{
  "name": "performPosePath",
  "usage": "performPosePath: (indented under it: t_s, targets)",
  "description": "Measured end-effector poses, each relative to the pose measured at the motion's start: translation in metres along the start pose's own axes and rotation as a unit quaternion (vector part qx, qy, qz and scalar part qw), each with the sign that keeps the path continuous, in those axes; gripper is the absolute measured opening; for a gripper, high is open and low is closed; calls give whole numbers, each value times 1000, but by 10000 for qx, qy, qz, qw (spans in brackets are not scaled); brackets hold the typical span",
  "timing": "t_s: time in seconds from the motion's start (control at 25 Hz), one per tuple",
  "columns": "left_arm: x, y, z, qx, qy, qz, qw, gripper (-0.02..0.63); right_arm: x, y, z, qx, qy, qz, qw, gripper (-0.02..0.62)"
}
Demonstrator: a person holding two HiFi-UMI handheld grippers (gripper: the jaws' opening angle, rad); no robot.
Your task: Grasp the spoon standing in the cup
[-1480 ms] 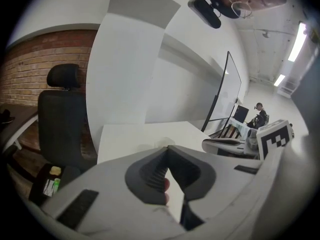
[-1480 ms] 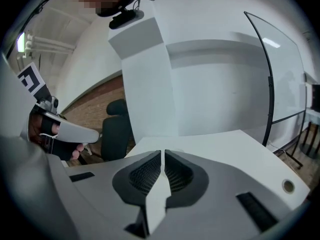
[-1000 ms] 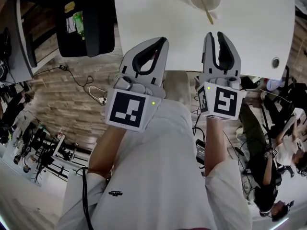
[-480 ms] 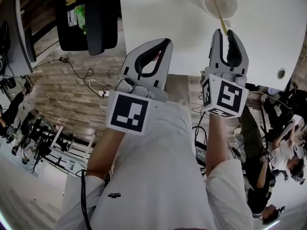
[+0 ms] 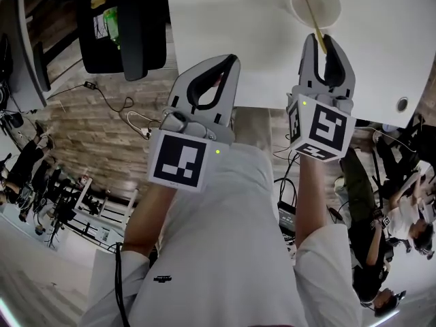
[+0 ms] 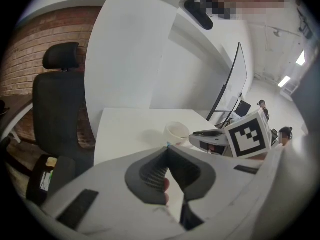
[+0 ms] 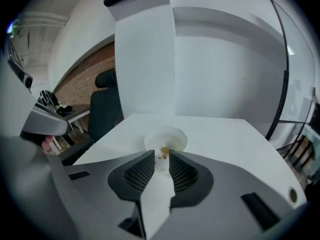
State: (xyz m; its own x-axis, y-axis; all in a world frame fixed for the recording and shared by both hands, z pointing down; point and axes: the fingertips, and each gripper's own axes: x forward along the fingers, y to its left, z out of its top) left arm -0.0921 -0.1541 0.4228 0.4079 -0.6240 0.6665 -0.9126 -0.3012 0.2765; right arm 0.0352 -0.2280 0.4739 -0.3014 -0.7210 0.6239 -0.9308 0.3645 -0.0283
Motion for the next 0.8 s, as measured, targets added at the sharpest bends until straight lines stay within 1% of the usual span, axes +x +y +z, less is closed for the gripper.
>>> performPosePath:
  t_s: [0.04,0.08,0.48,0.8]
  targets:
    - [1,0,0,12,1,-3,10000,10,1,0,0,0,2,20,10000,88]
    - [1,-1,1,22,-8,-1,10000,10,0,-1,0,8,-5,39,10000,43]
    - [-4,-4,7,88,-74,-50,9999,9,-12,0,11,20,-139,87,9999,40]
    - [-14,-4,10,168,-157,-89,9997,10,-30,6,20,34,-298,25,9995,40]
